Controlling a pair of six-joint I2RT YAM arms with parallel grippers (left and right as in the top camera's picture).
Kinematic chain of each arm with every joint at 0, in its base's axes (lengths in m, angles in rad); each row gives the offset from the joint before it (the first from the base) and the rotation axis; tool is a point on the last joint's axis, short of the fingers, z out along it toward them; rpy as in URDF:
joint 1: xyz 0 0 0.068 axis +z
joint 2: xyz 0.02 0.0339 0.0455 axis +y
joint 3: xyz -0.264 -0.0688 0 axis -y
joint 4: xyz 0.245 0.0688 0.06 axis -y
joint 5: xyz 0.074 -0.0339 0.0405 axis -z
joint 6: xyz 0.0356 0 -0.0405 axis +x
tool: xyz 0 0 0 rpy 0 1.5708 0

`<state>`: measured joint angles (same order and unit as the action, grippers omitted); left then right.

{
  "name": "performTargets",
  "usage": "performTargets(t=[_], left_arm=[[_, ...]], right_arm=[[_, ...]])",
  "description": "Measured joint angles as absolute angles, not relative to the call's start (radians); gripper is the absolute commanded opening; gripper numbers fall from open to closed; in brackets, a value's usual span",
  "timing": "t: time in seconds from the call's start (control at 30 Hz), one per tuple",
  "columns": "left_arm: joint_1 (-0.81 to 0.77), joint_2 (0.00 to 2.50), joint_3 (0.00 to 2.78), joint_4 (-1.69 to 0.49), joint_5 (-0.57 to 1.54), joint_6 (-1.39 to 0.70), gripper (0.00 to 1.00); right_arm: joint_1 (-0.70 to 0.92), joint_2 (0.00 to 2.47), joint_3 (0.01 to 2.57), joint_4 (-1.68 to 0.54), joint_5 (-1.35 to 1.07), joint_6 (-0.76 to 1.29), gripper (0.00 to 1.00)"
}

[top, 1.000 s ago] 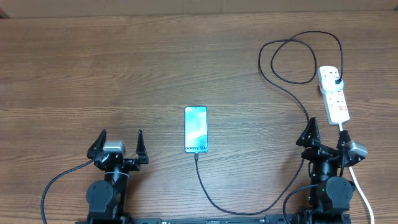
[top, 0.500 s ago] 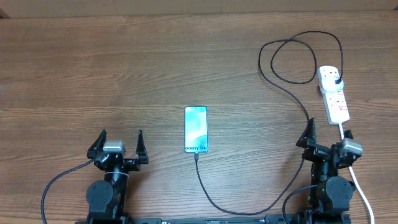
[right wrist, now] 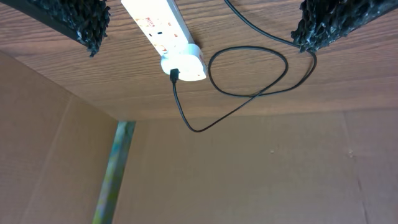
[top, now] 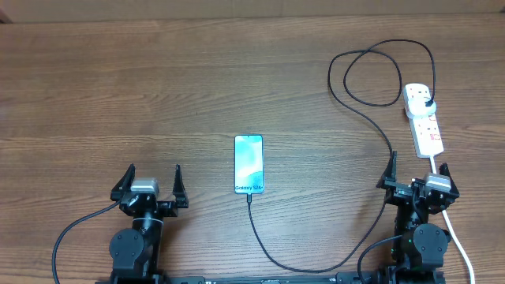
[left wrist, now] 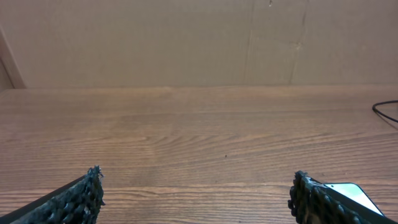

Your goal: Plug charger to phone and switch on socket

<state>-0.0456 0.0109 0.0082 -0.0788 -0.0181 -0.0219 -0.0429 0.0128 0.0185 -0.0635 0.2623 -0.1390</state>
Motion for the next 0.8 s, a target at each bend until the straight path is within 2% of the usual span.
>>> performTargets(t=[0.8], left_arm=[[-0.046,0.011,0.008,-0.079,-0.018,-0.022,1.00]], right_arm=[[-0.043,0.013,0.019,-0.064,0.262,-0.151,1.00]])
